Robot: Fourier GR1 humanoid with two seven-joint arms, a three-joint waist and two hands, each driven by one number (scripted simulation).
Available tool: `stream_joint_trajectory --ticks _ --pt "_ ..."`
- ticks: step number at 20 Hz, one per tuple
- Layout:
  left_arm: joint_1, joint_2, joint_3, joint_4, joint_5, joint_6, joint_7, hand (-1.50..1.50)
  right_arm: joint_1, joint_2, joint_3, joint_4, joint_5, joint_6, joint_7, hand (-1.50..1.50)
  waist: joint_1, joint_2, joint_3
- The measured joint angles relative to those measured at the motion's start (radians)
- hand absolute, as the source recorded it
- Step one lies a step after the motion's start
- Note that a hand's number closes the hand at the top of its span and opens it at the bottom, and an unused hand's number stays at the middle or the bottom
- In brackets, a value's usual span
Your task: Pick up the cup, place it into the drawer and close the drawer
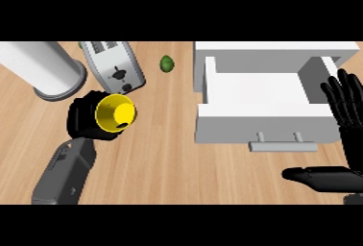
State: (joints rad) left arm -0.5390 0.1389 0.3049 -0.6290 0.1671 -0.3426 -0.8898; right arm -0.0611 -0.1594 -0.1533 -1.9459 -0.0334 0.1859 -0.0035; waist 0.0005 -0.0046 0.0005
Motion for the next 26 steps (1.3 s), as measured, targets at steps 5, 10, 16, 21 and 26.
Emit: stream_joint_trajectory --ticks 5,10,16,21,26 --pt "-0.034 -0.049 -0.065 -0.197 -0.008 0.073 0.122 1.50 0.012 0.005 0.001 0.008 0.012 -0.002 -0.016 -1.50 0.006 -0.002 0.001" --pt "-0.114 -0.098 -0.130 -0.347 -0.015 0.165 0.287 1.50 0.011 -0.002 -0.005 0.014 0.007 0.008 -0.015 -1.50 0.002 -0.001 0.001" --pt "-0.248 -0.127 -0.224 -0.402 -0.019 0.306 0.441 1.50 0.005 -0.002 -0.014 0.026 0.002 0.010 -0.026 -1.50 -0.006 0.002 0.000" --pt "-0.366 -0.135 -0.306 -0.372 -0.004 0.426 0.532 1.50 -0.010 -0.016 -0.027 0.037 -0.011 0.023 -0.021 -1.50 -0.012 0.004 0.000" --pt "-0.514 -0.138 -0.354 -0.249 0.046 0.533 0.577 1.50 -0.010 -0.017 -0.028 0.015 -0.021 0.028 -0.009 -1.50 -0.024 0.007 0.000"
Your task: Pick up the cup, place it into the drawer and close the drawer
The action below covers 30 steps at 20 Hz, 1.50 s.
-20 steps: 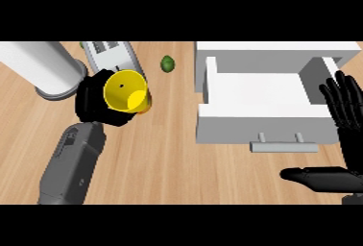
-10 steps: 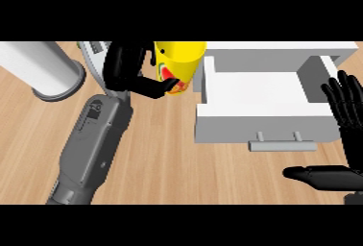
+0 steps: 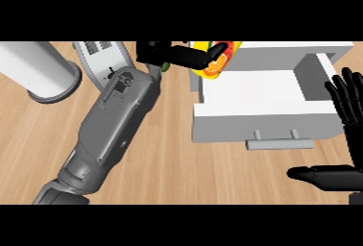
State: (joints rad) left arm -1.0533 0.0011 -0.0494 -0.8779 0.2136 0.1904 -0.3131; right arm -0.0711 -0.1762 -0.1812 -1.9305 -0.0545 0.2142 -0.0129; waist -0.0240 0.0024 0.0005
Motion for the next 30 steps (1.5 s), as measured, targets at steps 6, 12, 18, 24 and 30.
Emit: stream_joint_trajectory --ticks 6,12,18,24,30 --pt "-0.119 -0.001 -0.061 0.168 0.103 0.059 0.000 1.50 -0.008 0.000 0.000 0.017 0.003 0.006 -0.016 -1.50 -0.010 0.003 0.000" --pt "-0.152 -0.001 -0.172 0.274 0.192 0.110 -0.023 1.50 -0.007 0.000 -0.001 0.036 0.007 0.012 -0.035 -1.50 -0.016 0.004 0.000" --pt "-0.182 -0.001 -0.280 0.365 0.281 0.144 -0.049 1.50 -0.022 -0.011 -0.010 0.057 -0.003 0.027 -0.046 -1.50 -0.031 0.009 0.000" --pt "-0.204 -0.001 -0.425 0.402 0.321 0.204 -0.002 -1.50 -0.030 -0.007 -0.007 0.062 -0.006 0.030 -0.049 -1.50 -0.047 0.011 0.001" --pt "-0.200 -0.001 -0.543 0.442 0.342 0.228 0.029 -1.50 -0.051 -0.005 0.004 0.058 -0.007 0.029 -0.033 -1.50 -0.062 0.016 0.001"
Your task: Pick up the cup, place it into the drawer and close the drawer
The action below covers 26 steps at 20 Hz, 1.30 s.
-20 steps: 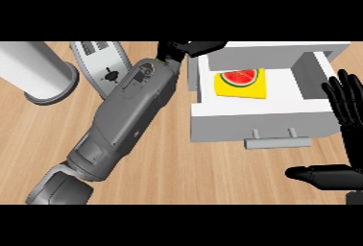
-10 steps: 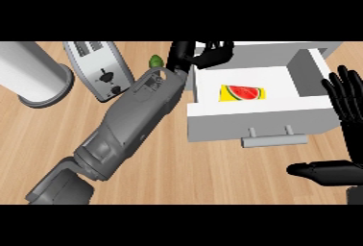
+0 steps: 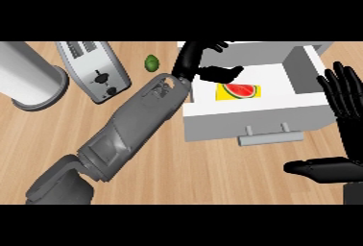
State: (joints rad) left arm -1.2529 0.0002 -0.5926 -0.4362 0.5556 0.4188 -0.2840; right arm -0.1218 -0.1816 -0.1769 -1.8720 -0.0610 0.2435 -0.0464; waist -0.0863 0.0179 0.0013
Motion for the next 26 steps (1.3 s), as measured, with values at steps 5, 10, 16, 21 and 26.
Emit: stream_joint_trajectory --ticks 5,10,16,21,26 --pt "0.006 0.000 -0.073 -0.008 0.021 0.053 0.013 -1.50 0.001 -0.007 -0.001 -0.011 -0.004 0.008 0.005 -1.50 -0.004 0.001 0.000" --pt "-0.006 0.000 -0.077 -0.053 0.061 0.097 -0.032 -1.50 -0.004 0.007 -0.003 -0.019 -0.099 0.048 0.018 -1.50 0.003 -0.002 0.000" --pt "-0.017 0.000 -0.050 -0.111 0.117 0.124 -0.086 -1.50 0.015 -0.023 0.001 -0.071 -0.183 0.116 0.062 1.50 0.026 -0.009 -0.001" --pt "-0.043 0.019 0.007 -0.122 0.135 0.100 -0.071 -1.50 0.051 -0.089 0.021 -0.112 -0.120 0.177 0.062 1.50 0.055 -0.015 -0.001" --pt "-0.009 0.084 0.052 -0.202 0.142 0.078 -0.032 -1.50 0.095 -0.121 0.057 -0.161 -0.007 0.195 0.069 1.50 0.081 -0.021 -0.002"
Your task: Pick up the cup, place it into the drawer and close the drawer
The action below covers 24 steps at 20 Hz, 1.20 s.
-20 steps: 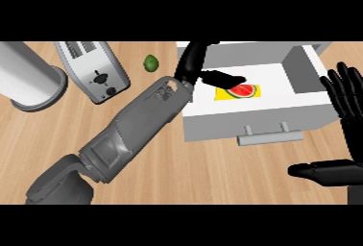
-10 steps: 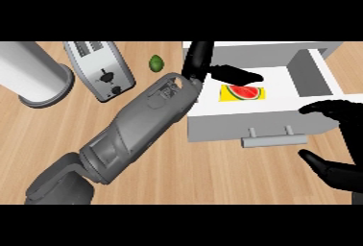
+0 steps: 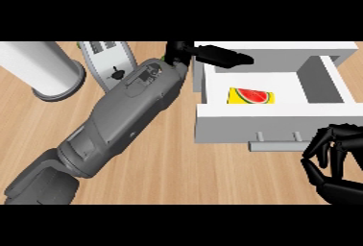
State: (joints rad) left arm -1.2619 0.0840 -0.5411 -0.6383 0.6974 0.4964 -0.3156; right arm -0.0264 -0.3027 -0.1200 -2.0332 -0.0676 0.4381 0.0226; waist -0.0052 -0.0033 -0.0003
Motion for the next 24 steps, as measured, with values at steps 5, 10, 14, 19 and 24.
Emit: stream_joint_trajectory --ticks 5,10,14,19,24 --pt "0.095 0.081 0.022 -0.118 -0.010 -0.011 0.034 -1.50 0.014 -0.004 0.037 -0.006 0.140 -0.026 0.002 1.50 0.016 -0.003 0.000" --pt "0.208 0.179 0.049 -0.284 -0.014 -0.018 0.082 -1.50 0.012 0.024 0.087 0.061 0.298 -0.093 -0.048 1.50 0.026 -0.003 0.000" --pt "0.312 0.249 0.073 -0.394 -0.009 -0.047 0.095 -1.50 -0.040 0.028 0.143 0.156 0.437 -0.144 -0.095 1.50 0.035 -0.001 0.000" --pt "0.424 0.320 0.103 -0.496 0.002 -0.088 0.094 -1.50 -0.109 0.014 0.247 0.291 0.644 -0.204 -0.124 1.50 0.045 0.001 0.000" --pt "0.550 0.389 0.138 -0.591 0.013 -0.132 0.079 -1.50 -0.189 0.007 0.314 0.489 0.826 -0.291 -0.165 1.50 0.051 0.004 0.000"
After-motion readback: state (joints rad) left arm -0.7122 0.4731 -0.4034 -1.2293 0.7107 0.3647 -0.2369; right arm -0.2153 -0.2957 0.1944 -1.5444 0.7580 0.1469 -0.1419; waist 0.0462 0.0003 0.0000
